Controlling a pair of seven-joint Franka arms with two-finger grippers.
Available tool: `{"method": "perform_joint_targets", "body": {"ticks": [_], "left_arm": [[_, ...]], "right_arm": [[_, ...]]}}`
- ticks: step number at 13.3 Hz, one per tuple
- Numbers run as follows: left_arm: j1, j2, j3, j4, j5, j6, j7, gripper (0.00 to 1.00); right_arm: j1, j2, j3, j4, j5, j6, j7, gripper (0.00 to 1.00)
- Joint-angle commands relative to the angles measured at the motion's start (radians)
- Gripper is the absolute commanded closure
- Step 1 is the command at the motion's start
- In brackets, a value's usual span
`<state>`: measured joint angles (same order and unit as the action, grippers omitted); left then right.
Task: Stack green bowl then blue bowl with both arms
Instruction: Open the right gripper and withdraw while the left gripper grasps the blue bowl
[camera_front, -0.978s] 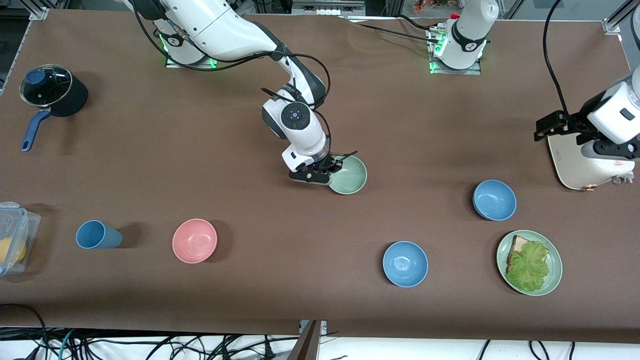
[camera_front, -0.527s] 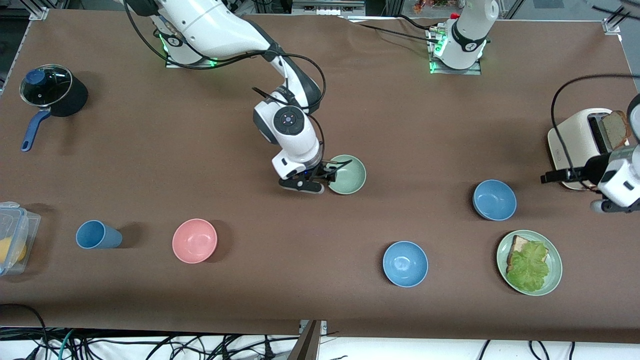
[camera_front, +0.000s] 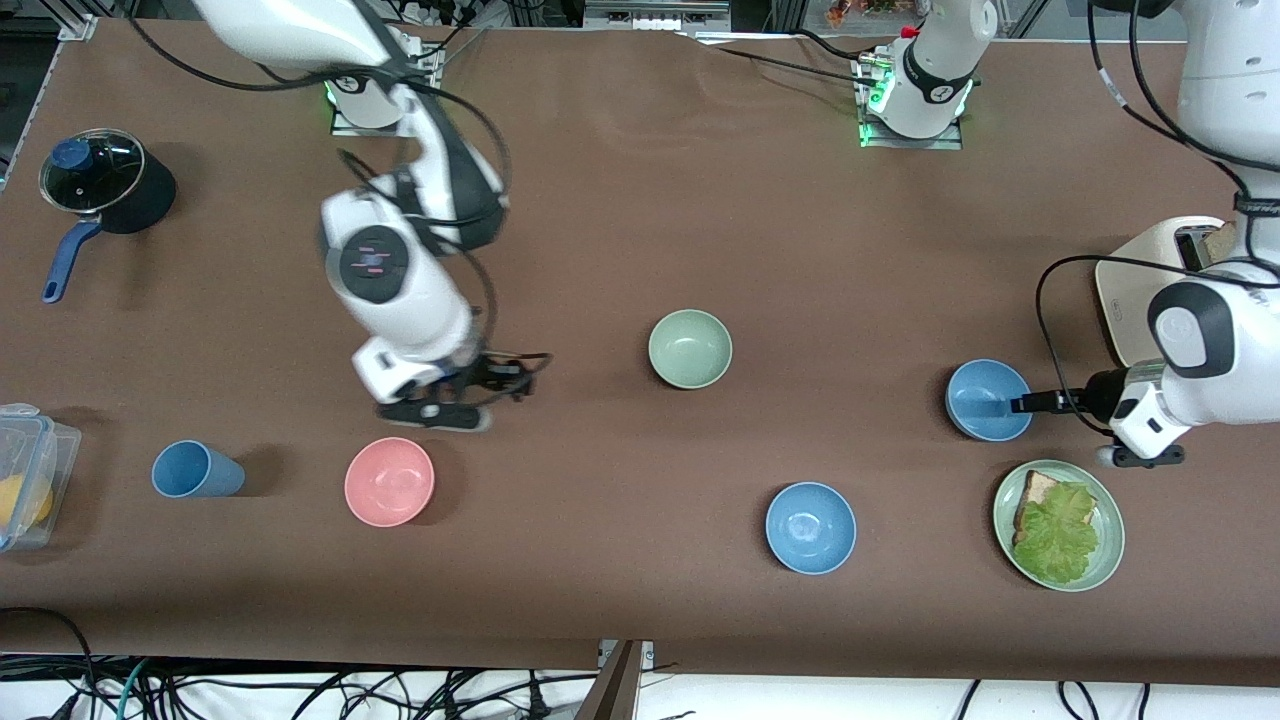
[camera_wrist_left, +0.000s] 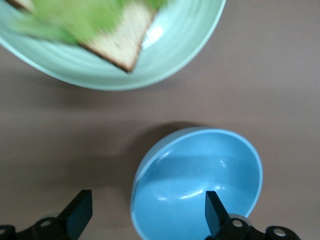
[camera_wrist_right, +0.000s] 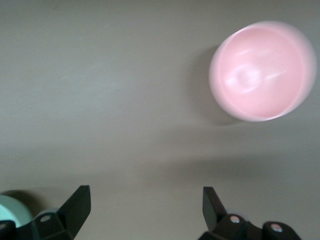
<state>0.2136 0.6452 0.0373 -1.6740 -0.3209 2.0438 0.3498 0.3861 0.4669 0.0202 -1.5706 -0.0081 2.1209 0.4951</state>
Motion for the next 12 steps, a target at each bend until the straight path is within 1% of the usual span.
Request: {"method": "perform_joint_targets", "body": {"ticks": [1,2,3,4,6,7,9,11,12], "left_arm": [[0.01,0.024,-0.005,-0.013,-0.038,0.006,0.077,0.34],[0.01,0.033,-0.004,-0.013,-0.038,0.004,0.078,0.62],[0.009,0.036,-0.002,-0.012,-0.036,0.004,0.078,0.87],[0.01,0.036,0.001,-0.007,-0.036,0.004,0.077,1.0],[0.013,0.036,0.006,0.002,-0.036,0.004,0.074,1.0],[0.003,0.034,0.007,0.008,-0.036,0.004,0.067,1.0],[0.001,0.028,0.007,0.042,-0.035,-0.007,0.069,1.0],[0.0,0.012,-0.002,0.051,-0.04,-0.03,0.057,1.0],[-0.005,-0.019,-0.007,0.053,-0.046,-0.066,0.04,1.0]], "right_arm": [[-0.079,-0.204,0.01,-0.14,0.04,-0.097,-0.166,0.01],[-0.095,-0.246,0.003,-0.137,0.046,-0.161,-0.205,0.01],[-0.096,-0.272,-0.022,-0.134,0.046,-0.209,-0.229,0.01],[-0.096,-0.296,-0.045,-0.134,0.046,-0.232,-0.271,0.01],[-0.098,-0.339,-0.072,-0.135,0.046,-0.289,-0.32,0.01],[-0.121,-0.371,-0.071,-0.141,0.046,-0.318,-0.325,0.01],[-0.191,-0.413,-0.065,-0.135,0.045,-0.378,-0.4,0.01],[-0.229,-0.421,-0.069,-0.103,0.043,-0.416,-0.476,0.01],[-0.236,-0.413,-0.072,-0.071,0.045,-0.432,-0.493,0.01]]}}
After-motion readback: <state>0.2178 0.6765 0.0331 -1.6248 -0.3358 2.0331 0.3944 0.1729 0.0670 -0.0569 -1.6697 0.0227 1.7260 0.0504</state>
